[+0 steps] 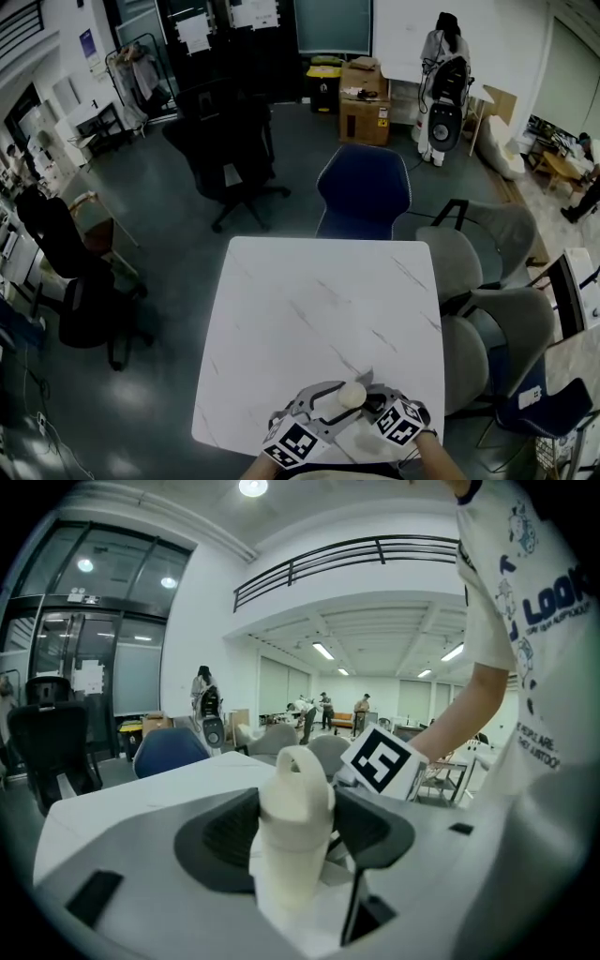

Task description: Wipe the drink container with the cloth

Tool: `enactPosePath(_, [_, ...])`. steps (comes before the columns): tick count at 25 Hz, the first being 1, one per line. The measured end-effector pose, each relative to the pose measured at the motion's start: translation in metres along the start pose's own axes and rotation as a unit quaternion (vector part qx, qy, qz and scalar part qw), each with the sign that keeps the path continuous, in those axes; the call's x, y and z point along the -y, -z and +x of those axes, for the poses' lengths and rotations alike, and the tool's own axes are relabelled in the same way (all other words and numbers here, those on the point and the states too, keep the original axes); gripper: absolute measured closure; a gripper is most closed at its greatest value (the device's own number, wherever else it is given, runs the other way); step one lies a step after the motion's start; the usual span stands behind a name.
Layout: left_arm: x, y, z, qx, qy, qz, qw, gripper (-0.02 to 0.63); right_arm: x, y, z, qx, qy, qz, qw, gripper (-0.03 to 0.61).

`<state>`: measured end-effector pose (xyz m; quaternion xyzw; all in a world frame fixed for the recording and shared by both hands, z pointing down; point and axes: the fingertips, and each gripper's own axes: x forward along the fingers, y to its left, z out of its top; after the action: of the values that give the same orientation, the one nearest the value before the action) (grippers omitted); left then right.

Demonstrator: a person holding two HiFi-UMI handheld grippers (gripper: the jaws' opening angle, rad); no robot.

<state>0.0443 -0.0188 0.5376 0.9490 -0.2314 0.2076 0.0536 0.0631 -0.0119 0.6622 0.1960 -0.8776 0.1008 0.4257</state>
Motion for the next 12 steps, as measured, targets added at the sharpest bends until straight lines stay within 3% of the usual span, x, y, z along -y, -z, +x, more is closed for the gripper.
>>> enactPosePath(12, [-0.002,-0.006,-0.003,-0.001,0.096,0.046,0.9943,0.359,0.001,-0.036,-0.043,0.04,0.012,-0.034,0.999,0.531])
